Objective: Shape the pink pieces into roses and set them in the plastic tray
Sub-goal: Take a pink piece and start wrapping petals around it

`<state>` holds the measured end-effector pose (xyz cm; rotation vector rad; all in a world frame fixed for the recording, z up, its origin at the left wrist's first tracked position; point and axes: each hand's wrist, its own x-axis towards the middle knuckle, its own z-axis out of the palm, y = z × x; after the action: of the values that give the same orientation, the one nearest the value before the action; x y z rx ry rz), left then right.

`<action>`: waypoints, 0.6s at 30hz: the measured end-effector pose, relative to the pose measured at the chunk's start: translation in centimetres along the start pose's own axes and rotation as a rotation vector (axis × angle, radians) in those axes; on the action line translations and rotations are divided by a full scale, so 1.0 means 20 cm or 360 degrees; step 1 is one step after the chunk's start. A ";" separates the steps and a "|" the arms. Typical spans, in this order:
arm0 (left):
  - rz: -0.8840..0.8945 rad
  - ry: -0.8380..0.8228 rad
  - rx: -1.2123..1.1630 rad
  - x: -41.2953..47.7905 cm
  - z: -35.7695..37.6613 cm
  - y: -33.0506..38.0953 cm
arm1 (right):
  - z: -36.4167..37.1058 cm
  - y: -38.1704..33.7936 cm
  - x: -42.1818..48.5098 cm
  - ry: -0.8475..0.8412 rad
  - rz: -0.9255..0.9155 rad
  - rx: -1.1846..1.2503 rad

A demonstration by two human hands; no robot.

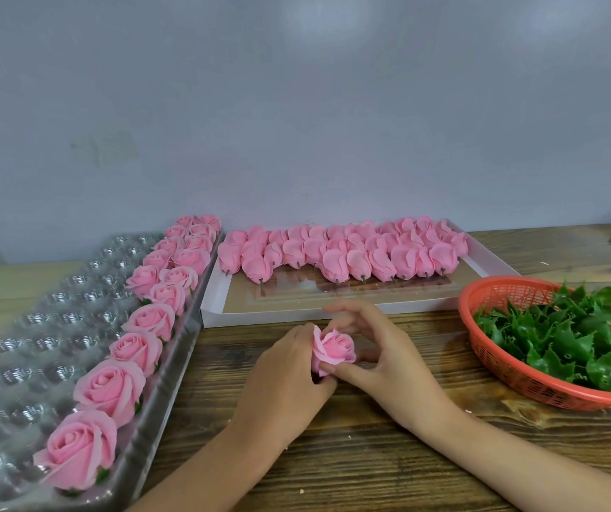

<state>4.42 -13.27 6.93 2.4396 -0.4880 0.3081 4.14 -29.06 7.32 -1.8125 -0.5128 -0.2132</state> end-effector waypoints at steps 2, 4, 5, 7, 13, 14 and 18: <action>-0.0005 -0.0011 -0.0013 0.01 0.00 -0.01 | 0.00 -0.01 0.00 -0.0035 -0.0038 -0.0031; -0.0019 -0.0032 -0.0058 0.02 0.00 -0.02 | 0.00 -0.01 -0.01 -0.0068 -0.0088 -0.0070; -0.0028 -0.0041 -0.0091 0.02 0.01 -0.03 | 0.00 -0.01 -0.01 -0.0078 -0.0108 -0.0082; -0.0044 -0.0055 -0.0125 0.03 0.01 -0.03 | 0.00 -0.02 -0.01 -0.0077 -0.0132 -0.0085; -0.0111 -0.0052 -0.0098 0.06 0.02 -0.06 | 0.01 -0.01 -0.01 -0.0007 -0.0155 -0.0284; -0.0109 -0.0047 -0.0089 0.05 0.02 -0.06 | 0.01 -0.01 0.00 -0.0024 -0.0151 -0.0294; -0.0023 -0.0047 0.0051 0.03 -0.01 -0.03 | 0.01 -0.01 0.00 -0.0079 -0.0142 -0.0324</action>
<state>5.10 -12.90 6.96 2.4809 -0.4814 0.2766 3.96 -28.85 7.33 -1.9983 -0.6261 -0.2907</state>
